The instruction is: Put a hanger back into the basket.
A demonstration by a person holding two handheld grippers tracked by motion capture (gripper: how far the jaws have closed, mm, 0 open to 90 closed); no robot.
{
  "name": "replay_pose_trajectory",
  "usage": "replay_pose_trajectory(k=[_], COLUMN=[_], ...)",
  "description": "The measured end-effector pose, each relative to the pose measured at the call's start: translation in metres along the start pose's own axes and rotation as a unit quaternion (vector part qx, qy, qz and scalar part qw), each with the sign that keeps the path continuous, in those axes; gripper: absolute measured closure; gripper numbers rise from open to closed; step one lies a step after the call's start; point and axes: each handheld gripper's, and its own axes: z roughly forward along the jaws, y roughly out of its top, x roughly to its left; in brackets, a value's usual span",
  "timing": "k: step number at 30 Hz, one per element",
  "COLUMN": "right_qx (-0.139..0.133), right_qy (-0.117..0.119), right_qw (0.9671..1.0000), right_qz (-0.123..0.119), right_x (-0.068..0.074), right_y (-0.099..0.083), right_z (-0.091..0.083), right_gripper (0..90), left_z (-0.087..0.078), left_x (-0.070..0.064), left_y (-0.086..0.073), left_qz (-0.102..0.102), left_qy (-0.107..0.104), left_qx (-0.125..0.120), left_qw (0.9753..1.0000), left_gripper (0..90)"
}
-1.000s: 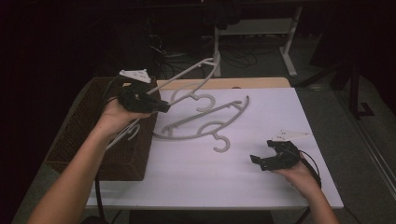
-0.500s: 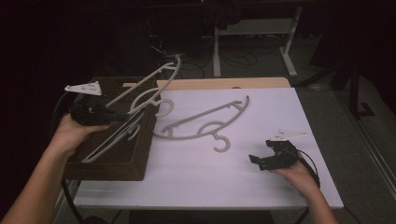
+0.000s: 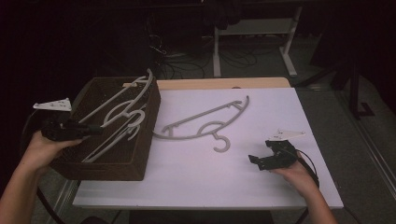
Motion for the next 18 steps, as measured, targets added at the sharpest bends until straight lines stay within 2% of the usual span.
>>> replay_pose_trajectory(k=[7, 12, 13, 14, 15, 16, 17, 18], right_qx=[-0.001, -0.002, -0.001, -0.001, -0.001, -0.001, -0.001, -0.001], right_qy=[0.000, -0.002, -0.001, -0.001, -0.001, -0.001, -0.001, -0.001], right_qw=[1.0000, 1.0000, 1.0000, 1.0000, 1.0000, 1.0000, 1.0000, 1.0000], right_qz=[0.002, 0.002, 0.002, 0.002, 0.002, 0.002, 0.003, 0.003], right_x=[-0.001, -0.002, -0.002, -0.002, -0.002, -0.002, -0.002, -0.002], right_y=[0.000, 0.000, 0.000, 0.000, 0.000, 0.000, 0.000, 0.000], right_z=[0.000, 0.000, 0.000, 0.000, 0.000, 0.000, -0.001, -0.001], right_gripper=[7.0, 7.0, 7.0, 7.0, 7.0, 7.0, 7.0, 7.0], left_z=[0.008, 0.015, 0.018, 0.018, 0.019, 0.019, 0.020, 0.020], left_x=[0.015, 0.024, 0.026, 0.026, 0.027, 0.028, 0.032, 0.032], left_y=[-0.014, -0.020, -0.022, -0.022, -0.023, -0.024, -0.025, -0.025], left_qz=[-0.022, -0.026, -0.024, -0.024, -0.021, -0.021, -0.031, -0.031], left_qy=[-0.004, -0.001, 0.006, 0.006, 0.015, 0.019, 0.016, 0.016], left_qx=[0.016, 0.031, 0.043, 0.043, 0.047, 0.038, 0.033, 0.033], left_qw=[0.9996, 0.9992, 0.9988, 0.9988, 0.9986, 0.9988, 0.9989, 0.9989], left_gripper=[82.4, 81.8, 81.6, 81.3, 79.3, 79.3, 63.1, 59.6])
